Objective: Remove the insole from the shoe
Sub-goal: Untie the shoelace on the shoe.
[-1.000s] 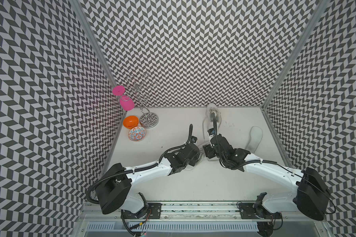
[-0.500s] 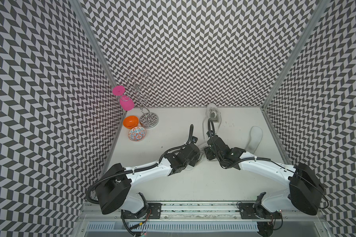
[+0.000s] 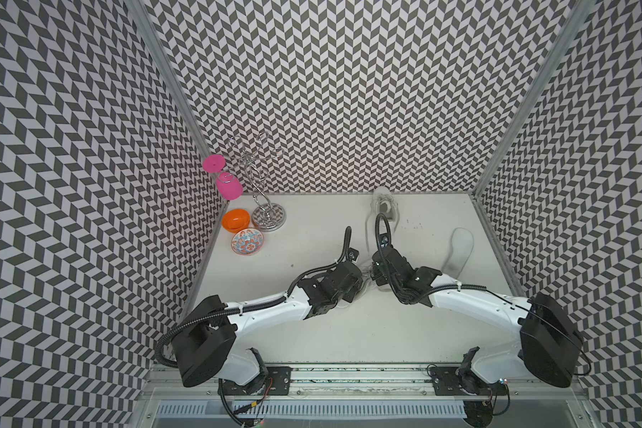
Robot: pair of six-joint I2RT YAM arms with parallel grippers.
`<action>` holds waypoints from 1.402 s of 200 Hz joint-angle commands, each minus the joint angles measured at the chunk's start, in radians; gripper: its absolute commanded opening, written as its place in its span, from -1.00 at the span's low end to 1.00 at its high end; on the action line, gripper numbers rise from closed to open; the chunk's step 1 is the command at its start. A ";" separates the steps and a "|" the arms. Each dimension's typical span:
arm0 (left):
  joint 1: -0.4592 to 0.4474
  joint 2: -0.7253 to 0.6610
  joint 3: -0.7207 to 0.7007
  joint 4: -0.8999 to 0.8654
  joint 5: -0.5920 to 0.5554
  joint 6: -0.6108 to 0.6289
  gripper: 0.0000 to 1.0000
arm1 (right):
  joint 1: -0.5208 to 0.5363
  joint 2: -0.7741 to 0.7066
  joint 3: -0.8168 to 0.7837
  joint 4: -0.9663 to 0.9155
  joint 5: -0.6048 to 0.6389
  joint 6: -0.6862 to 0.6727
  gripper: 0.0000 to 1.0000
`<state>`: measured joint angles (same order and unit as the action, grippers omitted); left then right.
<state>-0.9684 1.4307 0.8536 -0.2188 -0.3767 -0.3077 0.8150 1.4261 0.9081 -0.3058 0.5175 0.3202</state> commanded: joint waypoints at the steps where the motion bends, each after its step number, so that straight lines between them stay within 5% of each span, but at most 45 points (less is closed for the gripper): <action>1: -0.004 -0.044 0.022 0.098 -0.005 -0.024 -1.00 | -0.013 -0.045 -0.017 0.063 0.102 0.046 -0.01; 55: -0.004 -0.055 0.004 0.104 0.007 -0.026 -1.00 | -0.115 -0.102 -0.053 0.137 0.124 0.090 0.03; 166: -0.004 -0.076 -0.029 0.118 0.015 -0.026 -1.00 | -0.488 -0.121 0.031 0.122 -0.072 0.110 0.57; 216: 0.027 -0.092 -0.044 0.128 0.054 -0.049 -1.00 | -0.529 -0.117 0.033 0.088 -0.172 0.113 0.75; 238: 0.069 -0.083 -0.033 0.094 0.052 -0.116 -1.00 | -0.524 -0.147 0.033 0.044 -0.319 0.101 0.76; 280: 0.150 -0.035 -0.023 0.044 0.066 -0.234 -1.00 | -0.364 -0.259 -0.092 0.120 -0.467 0.189 0.74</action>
<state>-0.8497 1.3865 0.8005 -0.2104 -0.3004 -0.4252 0.3595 1.2270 0.8658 -0.2436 0.1608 0.4484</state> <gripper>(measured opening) 0.089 0.875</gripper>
